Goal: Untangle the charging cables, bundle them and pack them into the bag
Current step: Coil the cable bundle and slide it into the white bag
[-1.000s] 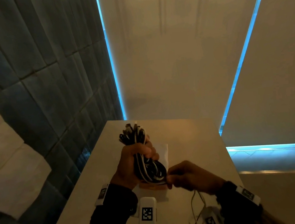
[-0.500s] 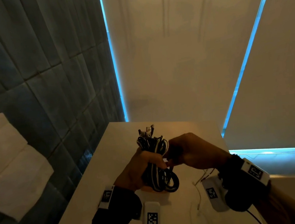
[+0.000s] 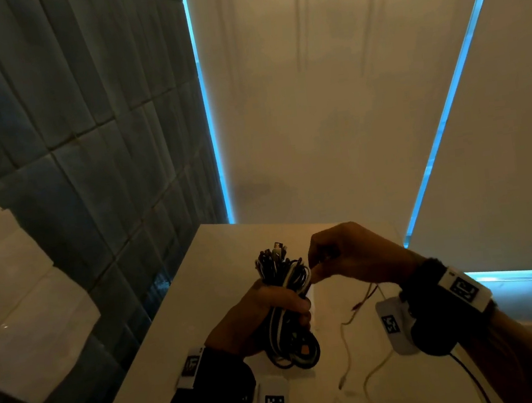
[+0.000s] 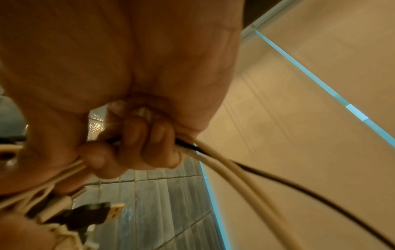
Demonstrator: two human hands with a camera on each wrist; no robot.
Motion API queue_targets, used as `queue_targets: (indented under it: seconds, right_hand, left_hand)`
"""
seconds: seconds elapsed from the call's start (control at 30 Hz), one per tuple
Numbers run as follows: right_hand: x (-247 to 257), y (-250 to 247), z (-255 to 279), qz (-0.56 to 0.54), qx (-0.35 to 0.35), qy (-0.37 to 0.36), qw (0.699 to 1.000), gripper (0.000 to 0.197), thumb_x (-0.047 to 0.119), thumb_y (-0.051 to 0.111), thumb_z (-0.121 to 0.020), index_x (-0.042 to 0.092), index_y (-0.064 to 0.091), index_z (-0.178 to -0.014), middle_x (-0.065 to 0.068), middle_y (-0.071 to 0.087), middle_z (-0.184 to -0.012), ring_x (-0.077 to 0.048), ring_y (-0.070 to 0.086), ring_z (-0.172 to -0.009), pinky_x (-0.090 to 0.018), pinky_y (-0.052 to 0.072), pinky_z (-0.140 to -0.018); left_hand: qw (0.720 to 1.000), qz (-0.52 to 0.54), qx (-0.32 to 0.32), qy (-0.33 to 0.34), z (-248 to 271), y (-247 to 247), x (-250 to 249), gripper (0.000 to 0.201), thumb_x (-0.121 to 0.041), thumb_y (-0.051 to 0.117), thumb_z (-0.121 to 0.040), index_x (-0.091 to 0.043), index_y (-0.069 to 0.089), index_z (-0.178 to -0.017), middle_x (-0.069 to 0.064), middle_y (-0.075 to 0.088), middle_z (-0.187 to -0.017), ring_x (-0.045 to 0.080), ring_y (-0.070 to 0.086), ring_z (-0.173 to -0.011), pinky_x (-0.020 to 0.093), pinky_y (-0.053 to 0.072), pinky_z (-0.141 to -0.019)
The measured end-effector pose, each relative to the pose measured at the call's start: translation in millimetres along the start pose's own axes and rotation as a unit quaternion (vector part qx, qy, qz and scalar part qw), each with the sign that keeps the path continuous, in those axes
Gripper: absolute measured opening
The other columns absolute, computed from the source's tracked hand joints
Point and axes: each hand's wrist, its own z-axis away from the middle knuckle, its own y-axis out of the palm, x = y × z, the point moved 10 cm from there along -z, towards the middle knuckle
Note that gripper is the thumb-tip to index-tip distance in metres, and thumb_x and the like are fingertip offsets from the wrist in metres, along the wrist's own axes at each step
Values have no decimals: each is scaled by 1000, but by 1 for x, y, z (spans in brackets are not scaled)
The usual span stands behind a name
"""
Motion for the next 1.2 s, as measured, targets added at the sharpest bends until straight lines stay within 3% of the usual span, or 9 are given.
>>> queue_targets:
  seconds: [0.13,0.3,0.43,0.57,0.67,0.9,1.03,1.13,1.2]
  right_hand:
    - [0,-9,-10,38,8,-14,999,13,20,79,-77,9,75,-84,5,72,-79,0,65,-73,-10,48,-68]
    - [-11,-23,-17,117,-24,16,993,23,37,77,-75,14,71,-76,9,63,-64,-6,58,-58,-20,44,-58]
    - [-24,-31,-21,176,-56,75,980,32,41,77,-75,14,63,-69,12,55,-49,-4,50,-45,-18,36,-48]
    - [-24,-30,-23,180,-73,83,977,23,28,70,-87,12,61,-72,41,49,-46,16,53,-49,-15,33,-47]
    - [-23,-33,-22,179,-97,79,976,26,37,69,-85,15,62,-74,19,54,-48,1,53,-49,-20,35,-49]
    - [-19,-27,-22,138,-126,84,979,26,32,60,-93,10,59,-80,25,46,-56,5,52,-50,-12,33,-46]
    - [3,-17,-20,120,-143,59,981,29,34,53,-97,15,52,-75,10,56,-65,-5,51,-55,-17,34,-49]
    - [19,-2,-15,82,-135,43,986,32,27,46,-101,24,43,-69,8,51,-63,-5,44,-53,-17,30,-49]
    - [28,9,-9,60,-133,19,989,27,15,46,-99,16,51,-73,8,49,-62,-6,41,-51,-17,29,-50]
  left_hand:
    - [999,-37,-15,22,0,-1,-7,34,-2,65,-65,-3,65,-99,11,55,-66,21,56,-57,32,50,-65]
    - [998,-59,-23,29,0,-1,-7,11,2,63,-63,-7,60,-67,11,49,-59,22,52,-50,28,48,-55]
    - [996,-78,-44,19,-5,-10,0,12,-4,70,-59,-7,59,-64,12,53,-63,24,54,-55,31,49,-61]
    - [996,-64,-50,21,-11,-13,5,14,-9,76,-61,-11,62,-64,10,54,-62,24,54,-55,32,48,-62]
    - [996,-56,-56,31,-11,-14,4,12,-7,74,-68,-11,63,-70,10,53,-62,25,55,-55,32,50,-61]
    - [995,-41,-76,41,-13,-19,3,22,-16,80,-63,-12,68,-81,9,55,-65,24,55,-58,35,49,-65]
    - [997,1,-72,36,-18,-21,11,30,-15,77,-68,-5,59,-90,5,50,-63,20,49,-54,32,47,-61]
    - [997,66,-36,34,-20,-15,15,25,-12,77,-63,-7,60,-81,3,48,-60,16,47,-50,30,45,-56]
    - [990,132,-19,39,-21,-14,16,28,-13,82,-57,-10,62,-77,2,46,-60,15,48,-49,30,46,-56]
